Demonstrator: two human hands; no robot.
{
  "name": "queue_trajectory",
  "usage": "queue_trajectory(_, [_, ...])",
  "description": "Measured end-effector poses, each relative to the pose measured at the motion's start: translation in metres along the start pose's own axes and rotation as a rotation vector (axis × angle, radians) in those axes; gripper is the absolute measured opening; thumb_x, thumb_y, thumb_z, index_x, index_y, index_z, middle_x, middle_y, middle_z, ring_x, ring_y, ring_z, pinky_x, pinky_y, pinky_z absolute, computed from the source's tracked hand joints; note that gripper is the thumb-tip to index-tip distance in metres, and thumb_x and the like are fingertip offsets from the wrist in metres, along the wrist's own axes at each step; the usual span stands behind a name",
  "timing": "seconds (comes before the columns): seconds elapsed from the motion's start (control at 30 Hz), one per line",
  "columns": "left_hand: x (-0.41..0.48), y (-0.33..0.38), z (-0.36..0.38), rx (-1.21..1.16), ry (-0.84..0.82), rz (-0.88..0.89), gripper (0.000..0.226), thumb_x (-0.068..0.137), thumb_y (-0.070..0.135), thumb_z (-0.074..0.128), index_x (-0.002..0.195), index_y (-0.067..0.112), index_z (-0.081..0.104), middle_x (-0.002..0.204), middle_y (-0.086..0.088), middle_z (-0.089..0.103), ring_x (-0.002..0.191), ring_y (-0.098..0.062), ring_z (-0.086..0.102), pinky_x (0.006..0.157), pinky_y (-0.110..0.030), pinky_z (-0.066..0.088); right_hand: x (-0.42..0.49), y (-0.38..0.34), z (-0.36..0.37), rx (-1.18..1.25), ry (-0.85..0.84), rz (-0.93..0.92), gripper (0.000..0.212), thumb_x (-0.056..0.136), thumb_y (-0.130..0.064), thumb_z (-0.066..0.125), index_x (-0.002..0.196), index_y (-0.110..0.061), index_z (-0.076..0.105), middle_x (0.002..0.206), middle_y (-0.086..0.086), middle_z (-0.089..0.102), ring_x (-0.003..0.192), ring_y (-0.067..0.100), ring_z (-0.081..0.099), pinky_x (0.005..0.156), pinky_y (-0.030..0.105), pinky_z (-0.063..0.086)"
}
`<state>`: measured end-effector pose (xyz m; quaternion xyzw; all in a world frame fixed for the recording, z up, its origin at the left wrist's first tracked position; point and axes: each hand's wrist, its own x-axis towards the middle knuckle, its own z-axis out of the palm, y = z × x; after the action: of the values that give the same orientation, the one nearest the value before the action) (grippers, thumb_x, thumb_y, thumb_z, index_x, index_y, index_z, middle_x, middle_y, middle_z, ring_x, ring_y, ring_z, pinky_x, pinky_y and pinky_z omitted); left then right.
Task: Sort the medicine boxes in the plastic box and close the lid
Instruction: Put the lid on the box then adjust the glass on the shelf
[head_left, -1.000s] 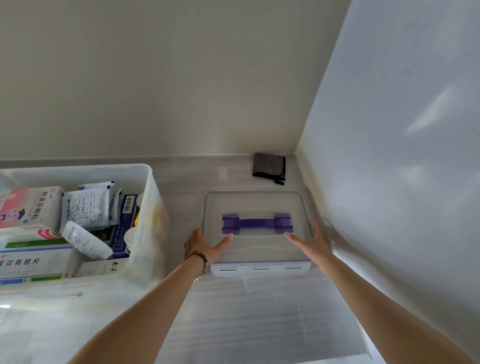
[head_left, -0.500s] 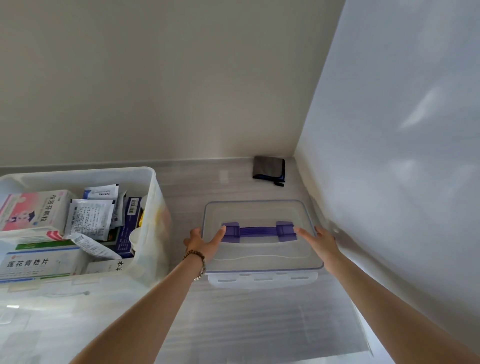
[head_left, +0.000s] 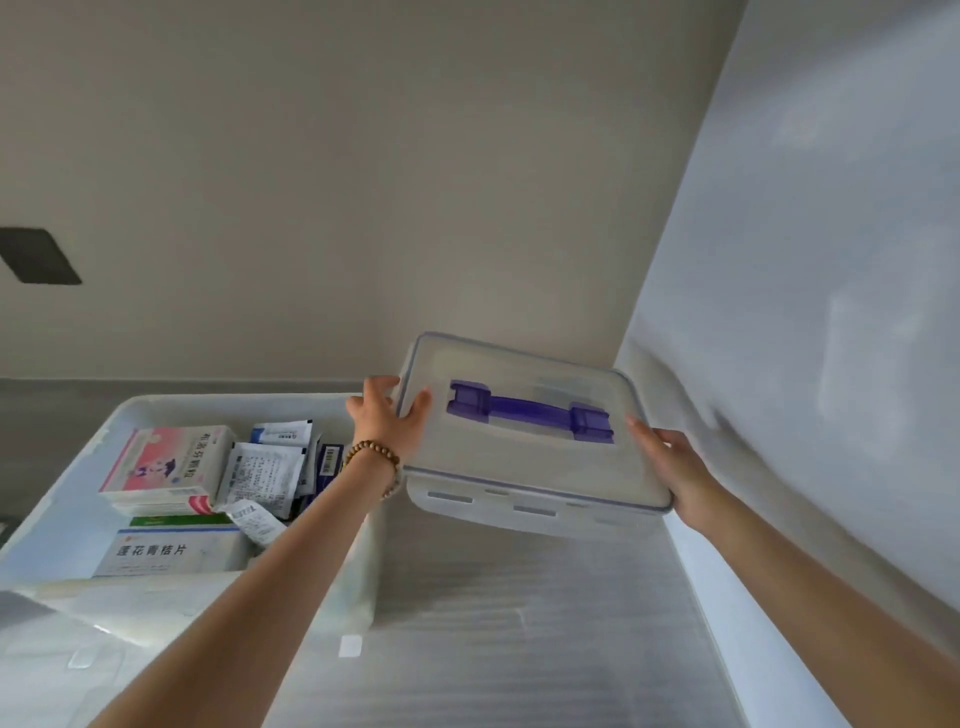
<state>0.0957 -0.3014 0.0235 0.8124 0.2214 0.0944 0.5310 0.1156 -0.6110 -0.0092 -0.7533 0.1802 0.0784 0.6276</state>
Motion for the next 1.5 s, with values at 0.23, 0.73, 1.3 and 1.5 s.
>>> queue_trajectory(0.23, [0.019, -0.018, -0.112, 0.057, 0.154, 0.002, 0.059, 0.084, 0.043, 0.056, 0.131, 0.010, 0.041, 0.130, -0.016, 0.047, 0.110, -0.030, 0.051, 0.092, -0.035, 0.040, -0.044, -0.056, 0.092, 0.165, -0.057, -0.104, 0.037, 0.080, -0.051, 0.062, 0.102, -0.021, 0.062, 0.115, 0.014, 0.064, 0.107, 0.030, 0.060, 0.099, 0.050, 0.045])
queue_trajectory(0.73, [0.048, -0.125, -0.290, 0.209, 0.261, -0.048, 0.044, 0.087, 0.035, 0.052, 0.125, 0.013, 0.045, 0.117, -0.019, 0.055, 0.103, -0.036, 0.054, 0.085, -0.041, 0.044, -0.108, -0.033, 0.285, 0.016, -0.066, -0.126, 0.053, 0.080, -0.045, 0.066, 0.115, -0.007, 0.055, 0.115, 0.007, 0.058, 0.103, 0.021, 0.056, 0.087, 0.032, 0.045])
queue_trajectory(1.3, [0.048, -0.162, -0.294, 0.282, 0.167, -0.101, 0.054, 0.089, 0.043, 0.044, 0.134, 0.013, 0.036, 0.126, -0.019, 0.045, 0.096, -0.035, 0.056, 0.077, -0.042, 0.049, -0.124, -0.007, 0.304, -0.314, 0.119, -0.187, 0.083, 0.077, -0.051, 0.067, 0.140, -0.007, 0.036, 0.135, 0.013, 0.036, 0.121, 0.028, 0.046, 0.099, 0.032, 0.036])
queue_trajectory(1.5, [0.047, -0.168, -0.296, 0.272, 0.122, -0.127, 0.054, 0.091, 0.041, 0.042, 0.134, 0.010, 0.033, 0.127, -0.020, 0.041, 0.093, -0.035, 0.055, 0.081, -0.044, 0.048, -0.126, -0.004, 0.303, -0.333, 0.118, -0.192, 0.083, 0.077, -0.052, 0.066, 0.140, -0.009, 0.036, 0.134, 0.013, 0.037, 0.120, 0.029, 0.047, 0.098, 0.031, 0.037])
